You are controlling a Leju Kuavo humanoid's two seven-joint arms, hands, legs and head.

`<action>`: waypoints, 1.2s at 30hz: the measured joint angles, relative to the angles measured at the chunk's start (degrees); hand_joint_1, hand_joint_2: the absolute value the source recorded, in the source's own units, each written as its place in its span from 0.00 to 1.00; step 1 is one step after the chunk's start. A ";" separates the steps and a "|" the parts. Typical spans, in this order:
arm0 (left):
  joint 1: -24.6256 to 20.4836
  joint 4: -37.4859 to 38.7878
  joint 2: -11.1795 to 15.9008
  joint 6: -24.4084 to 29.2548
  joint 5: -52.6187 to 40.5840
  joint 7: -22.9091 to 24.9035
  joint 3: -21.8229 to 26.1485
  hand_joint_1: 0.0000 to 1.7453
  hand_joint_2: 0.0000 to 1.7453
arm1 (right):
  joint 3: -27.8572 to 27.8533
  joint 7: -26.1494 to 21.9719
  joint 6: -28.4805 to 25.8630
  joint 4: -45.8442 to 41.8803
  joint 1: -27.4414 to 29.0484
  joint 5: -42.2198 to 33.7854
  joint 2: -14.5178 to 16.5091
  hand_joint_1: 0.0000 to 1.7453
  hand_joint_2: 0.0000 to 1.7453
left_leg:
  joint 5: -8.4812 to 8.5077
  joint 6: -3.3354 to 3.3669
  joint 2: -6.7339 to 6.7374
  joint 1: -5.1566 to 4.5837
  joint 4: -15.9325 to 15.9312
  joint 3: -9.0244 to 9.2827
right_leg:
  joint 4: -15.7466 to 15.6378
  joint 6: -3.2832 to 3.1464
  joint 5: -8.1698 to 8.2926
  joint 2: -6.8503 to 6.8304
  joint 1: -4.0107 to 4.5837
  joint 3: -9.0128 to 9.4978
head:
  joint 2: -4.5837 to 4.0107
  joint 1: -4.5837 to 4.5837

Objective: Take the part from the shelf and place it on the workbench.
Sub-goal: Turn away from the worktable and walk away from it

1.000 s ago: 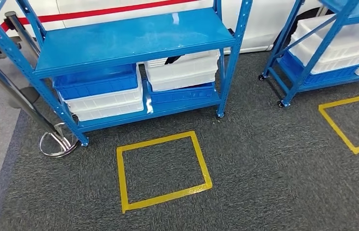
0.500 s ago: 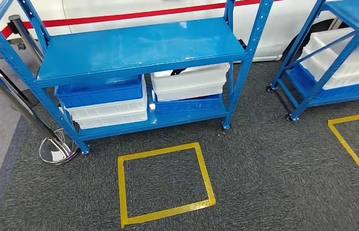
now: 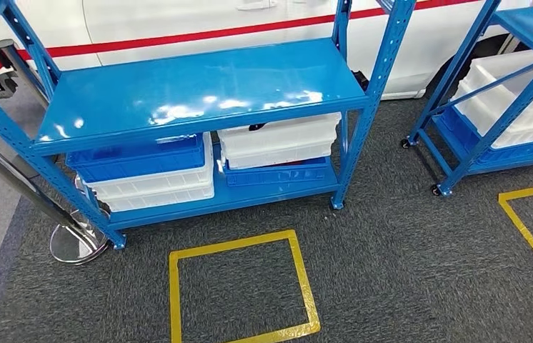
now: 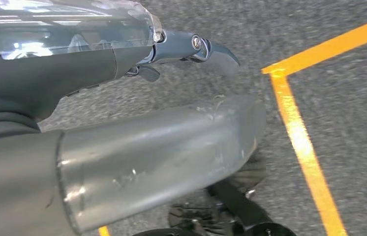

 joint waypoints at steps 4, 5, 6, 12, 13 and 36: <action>-0.51 0.01 0.00 -0.01 -0.02 -0.02 -0.09 0.00 0.00 | -0.01 0.00 0.23 0.04 -0.64 0.00 -0.01 0.00 0.00 | 1.55 1.52 -0.34 -0.19 -1.94 2.04 | 3.05 1.60 0.07 0.08 0.02 0.85 | -0.01 -0.17; -0.73 0.00 0.00 -0.01 -0.02 -0.03 -0.09 0.00 0.00 | -0.01 -0.01 0.25 0.04 -0.83 0.00 -0.02 0.00 0.00 | 1.25 1.92 -0.38 -0.10 -2.39 2.88 | 5.60 1.81 0.51 -0.03 0.01 -0.59 | 0.00 -0.06; -0.86 -0.01 0.01 -0.01 -0.02 -0.03 -0.10 0.00 0.00 | 0.00 -0.01 0.26 0.04 -1.03 0.00 -0.04 0.00 0.00 | 0.90 2.24 -0.41 -0.03 -2.83 3.72 | 8.68 1.96 0.17 -0.15 0.00 -2.59 | -0.01 0.04; -0.60 0.00 -0.01 -0.01 -0.02 -0.03 -0.12 0.00 0.00 | 0.01 0.01 0.29 0.04 -0.71 0.00 -0.05 0.00 0.00 | -3.07 2.42 -0.97 -0.24 -3.34 8.61 | 13.21 1.94 -4.60 -0.40 0.29 -12.55 | 0.00 0.26; -0.57 0.00 -0.02 -0.01 -0.02 -0.03 -0.12 0.00 0.00 | 0.00 0.01 0.29 0.04 -0.54 0.00 -0.08 0.00 0.00 | -3.93 2.31 -1.04 -0.25 -3.35 9.62 | 10.11 1.58 -1.62 -0.41 0.48 -12.72 | 0.00 0.28; -0.78 -0.03 -0.31 0.05 0.17 0.26 -0.34 0.00 0.00 | -0.10 0.06 -0.15 0.12 -0.75 0.57 -0.11 0.00 0.00 | 1.26 2.19 1.25 -0.20 -3.33 3.43 | 2.78 1.52 0.00 -1.39 0.39 -0.04 | 0.00 -0.60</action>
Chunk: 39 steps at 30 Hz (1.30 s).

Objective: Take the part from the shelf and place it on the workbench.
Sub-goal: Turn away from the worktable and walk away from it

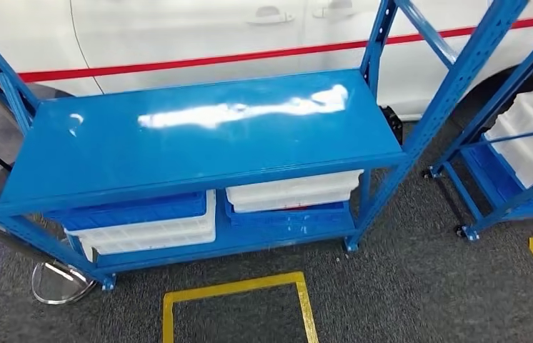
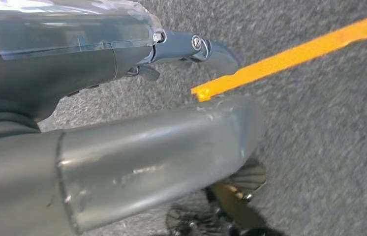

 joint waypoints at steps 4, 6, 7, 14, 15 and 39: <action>-0.25 0.00 0.00 0.28 0.36 -0.01 -0.58 0.00 0.00 | -0.43 0.09 0.04 -0.01 -0.21 -0.01 0.01 0.00 0.00 | -1.19 0.71 -0.43 0.05 -0.97 2.55 | 11.49 0.61 -4.79 0.36 -0.29 -8.74 | 0.00 0.30; -0.16 0.00 -0.01 0.39 0.64 -0.04 -0.87 0.00 0.00 | -0.70 0.16 0.03 -0.01 -0.08 0.00 -0.03 0.00 0.00 | -2.29 0.56 -0.82 0.06 -0.99 3.92 | 10.94 0.81 -4.58 0.37 -0.32 -11.05 | 0.00 0.34; -0.12 0.00 -0.02 0.42 0.78 -0.06 -0.98 0.00 0.00 | -0.80 0.18 0.03 -0.01 0.01 0.01 -0.05 0.00 0.00 | -2.89 0.39 -0.96 0.07 -0.99 4.74 | 8.27 0.78 -2.10 0.36 -0.31 -11.11 | 0.00 0.39; -0.29 0.00 -0.06 0.68 1.01 -0.20 -1.25 0.00 0.00 | -1.09 0.33 0.02 0.01 0.09 0.11 -0.06 0.00 0.00 | -5.45 -1.85 -1.17 -0.14 -0.22 7.10 | -1.73 -1.60 7.46 0.53 0.12 -9.79 | 0.00 0.54; -0.32 0.00 -0.06 0.69 1.01 -0.21 -1.26 0.00 0.00 | -1.14 0.35 0.02 0.01 0.09 0.17 -0.04 0.00 0.00 | -6.09 -2.16 -1.17 -0.08 0.95 6.76 | -2.08 -1.89 7.39 0.49 0.03 -9.38 | 0.00 0.49; -0.31 0.00 -0.10 1.14 1.79 0.22 -2.43 0.00 0.00 | -1.34 0.66 0.04 0.01 -0.12 0.98 -0.11 0.00 0.00 | -1.68 0.12 -1.05 0.06 -0.81 2.79 | 5.50 -0.35 3.13 0.56 -0.03 -10.73 | -0.01 0.75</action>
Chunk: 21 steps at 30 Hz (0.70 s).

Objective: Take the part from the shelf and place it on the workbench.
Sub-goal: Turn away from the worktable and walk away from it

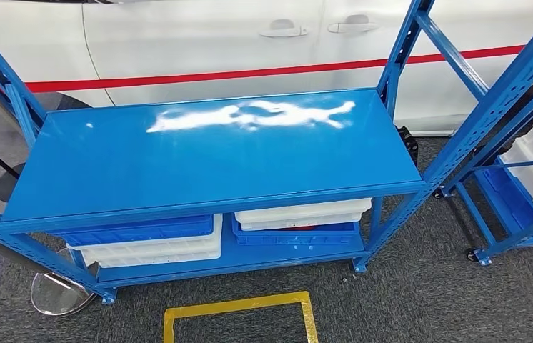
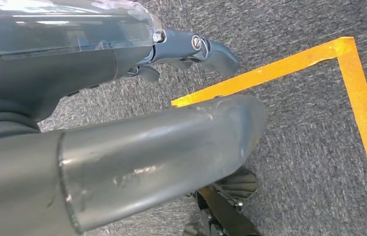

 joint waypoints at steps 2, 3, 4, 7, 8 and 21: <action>-0.08 0.00 -0.10 0.00 0.01 0.01 -0.05 0.00 0.00 | 0.00 0.03 0.00 -0.01 -0.10 0.00 -0.05 0.00 0.00 | -0.17 -0.36 -0.08 -0.31 0.12 0.08 | -6.67 -0.57 2.31 -0.07 0.31 3.29 | 0.00 0.00; -0.10 0.00 -0.15 0.01 0.01 0.01 -0.07 0.00 0.00 | 0.00 0.03 0.00 -0.02 -0.14 0.00 -0.08 0.00 0.00 | -0.25 -0.62 -0.09 -0.39 0.14 0.06 | -8.01 -0.73 2.53 -0.10 0.46 3.89 | 0.00 -0.03; -0.13 0.00 -0.16 0.04 0.01 0.02 -0.08 0.00 0.00 | 0.00 0.04 0.00 -0.02 -0.18 0.00 -0.09 0.00 0.00 | -0.29 -0.93 -0.09 -0.45 0.08 0.08 | -8.24 -0.77 2.46 -0.13 0.54 3.95 | 0.01 -0.04; -0.20 0.00 -0.16 0.37 0.11 0.09 -0.13 0.00 0.00 | -0.02 0.06 -0.04 -0.02 -0.17 -0.01 -0.03 0.00 0.75 | -1.17 -1.93 -0.07 -0.38 0.91 -0.04 | -9.09 -1.44 2.86 -0.24 0.09 4.28 | 0.01 -0.12; -0.24 0.00 -0.17 0.55 0.15 0.14 -0.15 0.00 0.00 | -0.07 0.13 -0.09 -0.02 -0.17 -0.08 -0.01 0.00 1.00 | -2.44 -2.24 -0.07 -0.32 2.76 -0.81 | -9.39 -1.69 3.00 -0.32 -0.12 4.38 | 0.01 -0.21; -0.36 0.00 -0.37 5.77 1.18 1.83 -1.35 0.00 1.00 | -1.72 0.69 -0.21 -0.05 -0.45 -0.62 -0.07 0.00 0.00 | -0.85 -4.20 -0.48 1.90 0.65 0.00 | -7.42 -0.43 1.73 0.02 -0.31 4.10 | 0.01 -0.47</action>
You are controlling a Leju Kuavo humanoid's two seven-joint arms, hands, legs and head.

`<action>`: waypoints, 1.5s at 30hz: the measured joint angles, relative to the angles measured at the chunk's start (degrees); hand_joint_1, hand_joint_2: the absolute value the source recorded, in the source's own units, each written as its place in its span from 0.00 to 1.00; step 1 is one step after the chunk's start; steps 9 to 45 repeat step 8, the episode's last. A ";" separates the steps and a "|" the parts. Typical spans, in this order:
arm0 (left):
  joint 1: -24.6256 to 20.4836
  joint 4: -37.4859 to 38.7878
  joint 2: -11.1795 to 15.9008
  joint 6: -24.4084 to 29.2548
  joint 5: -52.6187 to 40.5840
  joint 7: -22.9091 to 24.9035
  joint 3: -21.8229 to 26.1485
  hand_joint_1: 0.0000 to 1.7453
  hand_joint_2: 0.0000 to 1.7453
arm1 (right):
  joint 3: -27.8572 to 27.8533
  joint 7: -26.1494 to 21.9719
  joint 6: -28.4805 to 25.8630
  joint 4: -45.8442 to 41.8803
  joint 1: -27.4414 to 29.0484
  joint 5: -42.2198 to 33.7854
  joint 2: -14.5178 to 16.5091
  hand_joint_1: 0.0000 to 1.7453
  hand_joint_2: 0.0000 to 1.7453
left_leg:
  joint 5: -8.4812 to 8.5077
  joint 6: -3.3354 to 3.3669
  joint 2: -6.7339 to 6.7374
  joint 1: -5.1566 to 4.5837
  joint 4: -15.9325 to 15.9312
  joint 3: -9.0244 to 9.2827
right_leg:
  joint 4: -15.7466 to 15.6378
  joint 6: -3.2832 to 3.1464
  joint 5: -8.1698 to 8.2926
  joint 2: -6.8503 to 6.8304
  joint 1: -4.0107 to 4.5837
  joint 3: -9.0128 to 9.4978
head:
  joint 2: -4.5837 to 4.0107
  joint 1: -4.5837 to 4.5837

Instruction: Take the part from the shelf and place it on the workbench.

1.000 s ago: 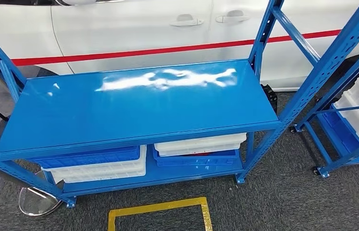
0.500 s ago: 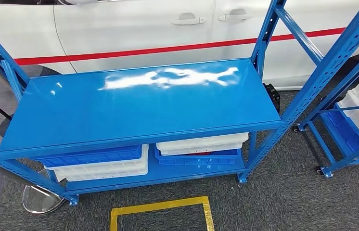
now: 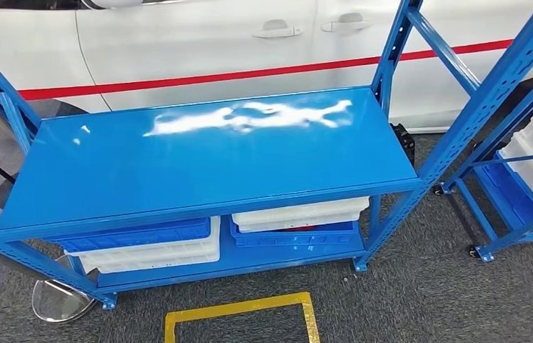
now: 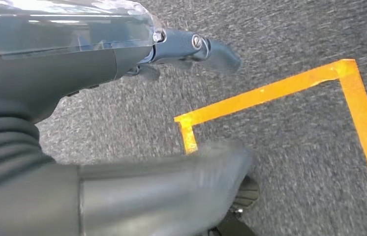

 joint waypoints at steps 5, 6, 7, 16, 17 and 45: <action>-0.06 0.00 -0.01 0.24 0.02 0.11 -0.24 0.00 1.00 | -0.20 0.01 0.02 0.01 0.00 0.07 0.14 0.00 0.00 | 0.03 0.32 0.01 -0.34 0.01 -0.06 | -0.51 0.49 0.31 0.08 -0.18 0.14 | 0.00 0.00; -0.08 0.00 -0.01 0.25 0.02 0.11 -0.25 0.00 1.00 | -0.22 0.00 0.02 0.01 0.00 0.07 0.14 0.00 0.00 | 0.02 0.39 0.01 -0.38 0.01 -0.06 | -0.57 0.54 0.34 0.09 -0.18 0.16 | 0.00 0.01; -0.09 0.00 -0.01 0.28 0.03 0.14 -0.26 0.00 1.00 | -0.23 0.01 0.02 0.01 0.00 0.08 0.14 0.00 0.25 | 0.01 0.44 0.02 -0.39 0.02 -0.06 | -0.61 0.58 0.36 0.09 -0.19 0.17 | 0.00 0.00; -0.10 0.00 -0.01 0.30 0.03 0.15 -0.26 0.00 1.00 | -0.25 0.01 0.02 0.01 0.00 0.08 0.14 0.00 0.33 | 0.00 0.48 0.02 -0.40 0.02 -0.06 | -0.62 0.59 0.37 0.09 -0.19 0.17 | 0.00 0.01; -0.10 0.00 -0.01 0.30 0.03 0.15 -0.26 0.00 1.00 | -0.25 0.01 0.02 0.01 0.00 0.08 0.14 0.00 0.33 | 0.00 0.48 0.02 -0.40 0.02 -0.06 | -0.62 0.59 0.37 0.09 -0.19 0.17 | 0.00 0.01; -0.10 0.00 -0.01 0.30 0.03 0.15 -0.26 0.00 1.00 | -0.25 0.01 0.02 0.01 0.00 0.08 0.14 0.00 0.33 | 0.00 0.48 0.02 -0.40 0.02 -0.06 | -0.62 0.59 0.37 0.09 -0.19 0.17 | 0.00 0.01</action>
